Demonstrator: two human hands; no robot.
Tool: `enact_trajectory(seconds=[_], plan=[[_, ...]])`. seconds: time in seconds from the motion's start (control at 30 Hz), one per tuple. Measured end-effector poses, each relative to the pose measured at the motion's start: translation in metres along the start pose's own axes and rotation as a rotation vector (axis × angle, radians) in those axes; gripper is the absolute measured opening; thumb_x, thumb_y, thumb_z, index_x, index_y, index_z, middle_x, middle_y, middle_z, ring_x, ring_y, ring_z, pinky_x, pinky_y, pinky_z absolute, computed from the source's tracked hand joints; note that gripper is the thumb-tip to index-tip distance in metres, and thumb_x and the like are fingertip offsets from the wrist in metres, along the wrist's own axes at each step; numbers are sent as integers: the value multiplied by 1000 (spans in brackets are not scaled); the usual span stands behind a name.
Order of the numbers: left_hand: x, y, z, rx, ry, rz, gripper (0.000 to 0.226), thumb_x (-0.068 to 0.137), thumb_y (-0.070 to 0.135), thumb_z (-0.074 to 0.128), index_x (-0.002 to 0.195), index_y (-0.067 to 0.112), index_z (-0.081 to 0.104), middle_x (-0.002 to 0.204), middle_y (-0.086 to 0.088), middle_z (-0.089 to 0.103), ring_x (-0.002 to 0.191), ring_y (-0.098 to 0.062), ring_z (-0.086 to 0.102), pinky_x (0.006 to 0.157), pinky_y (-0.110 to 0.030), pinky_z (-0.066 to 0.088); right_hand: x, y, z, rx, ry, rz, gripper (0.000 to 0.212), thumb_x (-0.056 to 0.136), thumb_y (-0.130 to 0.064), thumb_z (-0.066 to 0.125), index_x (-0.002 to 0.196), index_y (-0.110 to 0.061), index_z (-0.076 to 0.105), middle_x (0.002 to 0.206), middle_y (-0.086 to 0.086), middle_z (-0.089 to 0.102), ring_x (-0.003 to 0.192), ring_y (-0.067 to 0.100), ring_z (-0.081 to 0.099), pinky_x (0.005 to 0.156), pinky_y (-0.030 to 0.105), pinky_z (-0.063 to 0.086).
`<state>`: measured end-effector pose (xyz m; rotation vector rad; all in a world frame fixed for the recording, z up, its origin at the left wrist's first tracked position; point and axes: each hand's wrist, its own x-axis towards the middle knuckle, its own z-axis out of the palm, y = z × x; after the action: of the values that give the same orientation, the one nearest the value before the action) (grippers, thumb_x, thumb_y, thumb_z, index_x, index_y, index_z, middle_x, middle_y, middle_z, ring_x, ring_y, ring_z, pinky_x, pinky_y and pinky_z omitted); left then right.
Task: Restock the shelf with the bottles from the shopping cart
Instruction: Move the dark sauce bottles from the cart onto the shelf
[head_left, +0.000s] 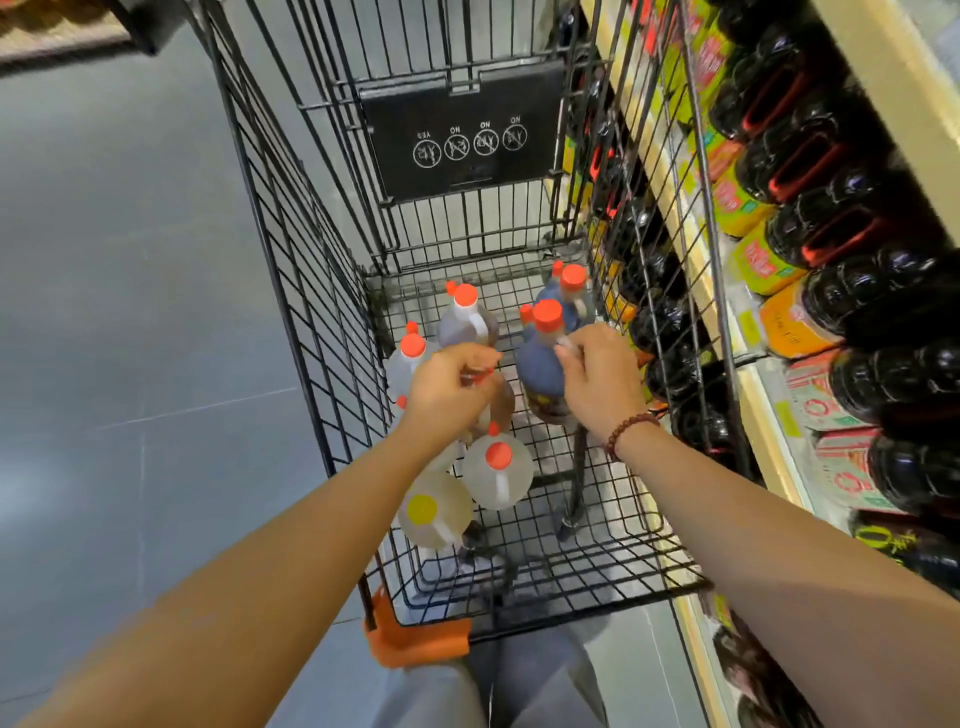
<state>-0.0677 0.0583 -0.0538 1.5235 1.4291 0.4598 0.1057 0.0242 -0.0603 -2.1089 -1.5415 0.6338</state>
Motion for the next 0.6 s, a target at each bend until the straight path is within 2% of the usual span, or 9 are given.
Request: enact_trajectory(seconds=[0.07,0.17,0.23,0.33,0.4,0.47,0.53,0.6], plan=[[2,10,-1,-30,-18,-7,25,83,5,65,108,7,67,104,-8,69,97,-20,64,90,-30,50,-6,-4,-21,69,20,-67,20,92,-13,48,73,-14,44,82,5,44,82,26,46,72,41,38],[1,36,-7,-126,-89,10,25,82,7,69,106,8,64,97,-7,66,92,-21,63,88,-35,51,-12,-19,-55,140,43,-150,19,93,-12,44,76,-4,47,80,4,41,77,19,39,66,27,27],[-6,62,-13,-219,-155,40,22,81,10,71,102,12,63,93,-2,65,87,-15,62,85,-31,51,-19,-34,-83,138,94,-187,21,93,-14,41,78,-3,49,80,5,41,76,19,39,65,24,22],[-17,101,-23,-302,-276,149,24,85,9,66,108,7,61,93,0,64,79,1,62,76,-14,51,-31,-58,-125,112,205,-227,28,92,-18,38,77,4,49,78,15,46,72,23,39,62,31,24],[-25,127,-29,-361,-307,197,27,85,8,65,111,6,59,94,0,64,78,2,61,73,-10,50,-43,-71,-151,109,286,-235,30,93,-18,39,77,5,50,77,19,48,71,24,39,61,31,24],[-33,154,-32,-381,-363,255,20,85,7,64,105,12,60,89,5,65,76,2,62,68,-10,49,-57,-83,-177,127,378,-233,29,94,-16,41,75,4,49,75,17,46,71,25,41,61,30,25],[-39,180,-35,-375,-443,327,12,86,11,65,95,19,62,83,9,67,72,4,63,70,-15,49,-70,-91,-203,125,466,-210,34,95,-18,42,71,5,48,71,20,45,68,28,42,60,29,24],[-47,206,-35,-352,-529,394,8,81,24,68,89,26,66,82,15,68,75,2,63,79,-27,50,-87,-96,-230,93,572,-186,35,96,-21,43,68,-1,47,67,17,45,65,25,41,59,25,20]])
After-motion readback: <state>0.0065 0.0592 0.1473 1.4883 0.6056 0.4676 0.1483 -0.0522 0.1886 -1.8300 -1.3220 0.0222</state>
